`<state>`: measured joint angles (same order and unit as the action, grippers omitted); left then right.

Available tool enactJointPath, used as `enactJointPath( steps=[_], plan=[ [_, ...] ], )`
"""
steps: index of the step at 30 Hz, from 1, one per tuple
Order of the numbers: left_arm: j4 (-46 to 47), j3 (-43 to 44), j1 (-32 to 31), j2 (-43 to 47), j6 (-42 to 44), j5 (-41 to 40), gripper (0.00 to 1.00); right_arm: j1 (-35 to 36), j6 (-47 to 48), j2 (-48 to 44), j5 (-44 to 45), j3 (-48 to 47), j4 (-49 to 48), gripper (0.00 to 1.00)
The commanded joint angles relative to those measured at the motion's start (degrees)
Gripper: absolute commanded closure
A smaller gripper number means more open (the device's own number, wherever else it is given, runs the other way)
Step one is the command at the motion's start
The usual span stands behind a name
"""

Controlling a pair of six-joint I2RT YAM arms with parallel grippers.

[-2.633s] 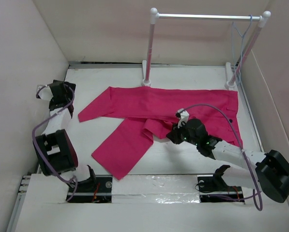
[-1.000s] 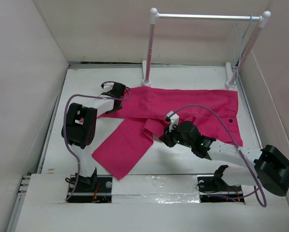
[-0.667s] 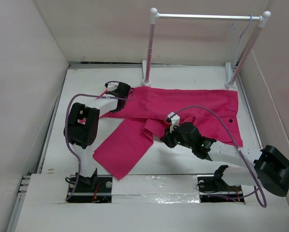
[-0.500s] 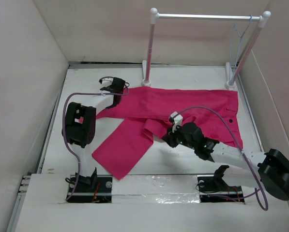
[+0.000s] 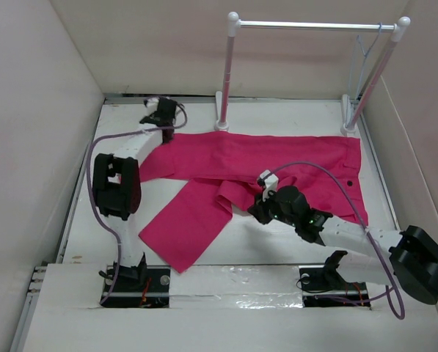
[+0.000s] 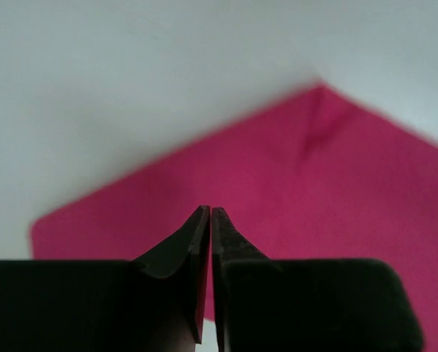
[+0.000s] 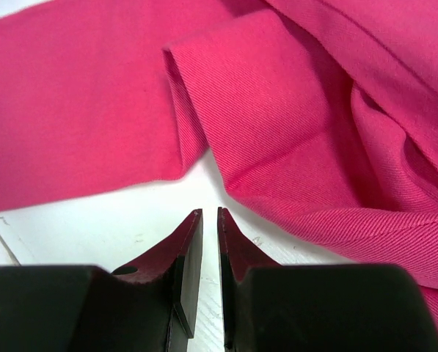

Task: Place the trousers on the hanger
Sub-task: Flatten out the trousers at the center of the board.

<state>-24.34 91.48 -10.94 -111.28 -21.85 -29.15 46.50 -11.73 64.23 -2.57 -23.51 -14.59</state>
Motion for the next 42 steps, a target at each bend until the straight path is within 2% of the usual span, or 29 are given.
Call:
enactJointPath(
  steps=[1, 2, 5, 11, 17, 26, 42],
  plan=[
    [-0.9, -10.6, -8.0, 4.0, 1.5, 7.4, 0.95, -0.4, 1.4, 1.8, 0.2, -1.4, -2.1, 0.8],
    [0.9, -12.7, -8.0, 4.9, 0.1, 8.9, 0.87, -0.4, 1.4, 2.4, 0.2, -1.5, -2.0, 0.8],
    [-0.2, -15.1, -8.0, 5.8, -1.1, 9.7, 0.81, -0.4, 1.4, 2.4, 0.2, -1.0, -2.7, 0.8],
    [-0.9, -16.2, -8.0, 3.1, 0.5, 12.7, 0.76, -1.1, 1.4, 2.1, -0.2, -0.1, -3.0, 0.8],
    [-1.3, -15.6, -8.0, 2.9, -0.7, 9.1, 0.76, -1.6, 1.5, 0.7, -0.3, 0.7, -3.1, 0.8],
    [4.0, -19.1, -8.0, 10.3, 0.0, 8.1, 0.76, -2.1, 1.9, 1.4, -1.7, 0.6, -3.2, 0.8],
    [-0.5, -16.7, -8.0, 1.1, 2.1, 3.7, 0.79, -2.6, 1.6, 0.7, -1.6, 1.0, -3.0, 0.8]
  ],
)
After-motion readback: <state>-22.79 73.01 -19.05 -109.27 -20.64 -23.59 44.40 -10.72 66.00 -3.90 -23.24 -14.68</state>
